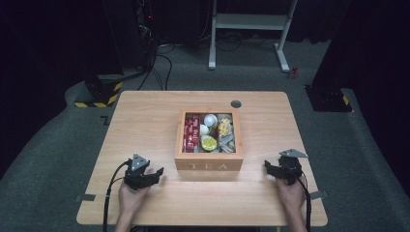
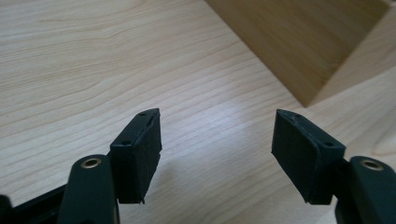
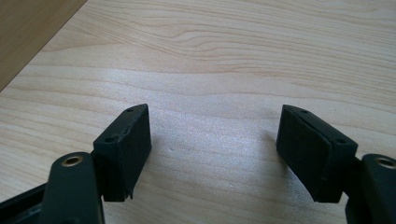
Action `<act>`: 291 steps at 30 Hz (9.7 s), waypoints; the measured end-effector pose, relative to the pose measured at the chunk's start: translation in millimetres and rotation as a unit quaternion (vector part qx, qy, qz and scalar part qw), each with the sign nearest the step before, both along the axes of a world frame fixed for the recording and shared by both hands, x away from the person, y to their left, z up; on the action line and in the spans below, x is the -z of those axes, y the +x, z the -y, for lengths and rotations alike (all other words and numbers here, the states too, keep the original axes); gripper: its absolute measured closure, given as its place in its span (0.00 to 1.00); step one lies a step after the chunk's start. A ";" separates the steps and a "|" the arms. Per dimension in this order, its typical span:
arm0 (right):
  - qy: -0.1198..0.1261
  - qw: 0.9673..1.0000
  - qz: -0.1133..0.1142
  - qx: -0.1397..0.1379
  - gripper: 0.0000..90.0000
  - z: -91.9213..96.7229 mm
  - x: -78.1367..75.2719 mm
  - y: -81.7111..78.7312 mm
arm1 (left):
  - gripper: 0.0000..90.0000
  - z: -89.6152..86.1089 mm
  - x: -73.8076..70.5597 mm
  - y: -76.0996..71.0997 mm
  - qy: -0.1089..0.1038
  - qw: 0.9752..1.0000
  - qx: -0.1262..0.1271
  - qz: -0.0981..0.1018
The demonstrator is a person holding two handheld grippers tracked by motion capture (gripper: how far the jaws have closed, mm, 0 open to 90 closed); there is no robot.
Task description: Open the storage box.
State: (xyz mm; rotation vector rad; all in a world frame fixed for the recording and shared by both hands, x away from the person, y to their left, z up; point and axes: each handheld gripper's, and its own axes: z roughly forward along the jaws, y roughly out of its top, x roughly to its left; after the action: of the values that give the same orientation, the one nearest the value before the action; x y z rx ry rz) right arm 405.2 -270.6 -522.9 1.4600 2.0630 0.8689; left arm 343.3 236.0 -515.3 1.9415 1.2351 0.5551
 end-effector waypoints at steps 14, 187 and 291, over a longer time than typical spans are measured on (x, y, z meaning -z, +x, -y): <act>-0.001 1.000 0.000 -0.001 0.29 0.0 0.0 0.1 | 0.62 24.1 -11.6 -15.2 -0.023 0.998 0.055 0.021; -0.002 1.000 -0.002 -0.004 0.27 -1.0 0.0 -0.9 | 0.87 75.1 -100.4 46.9 -0.085 0.990 0.095 0.066; 0.050 0.962 0.051 -0.264 0.25 -190.9 -63.2 29.1 | 0.66 74.5 -121.3 73.3 -0.105 0.987 0.095 0.072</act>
State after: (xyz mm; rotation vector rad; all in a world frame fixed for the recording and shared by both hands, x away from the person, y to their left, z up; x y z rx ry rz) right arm 434.2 -79.7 -459.8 0.8863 2.3960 1.2341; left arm 416.6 161.4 -393.9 1.7853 0.9657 0.4400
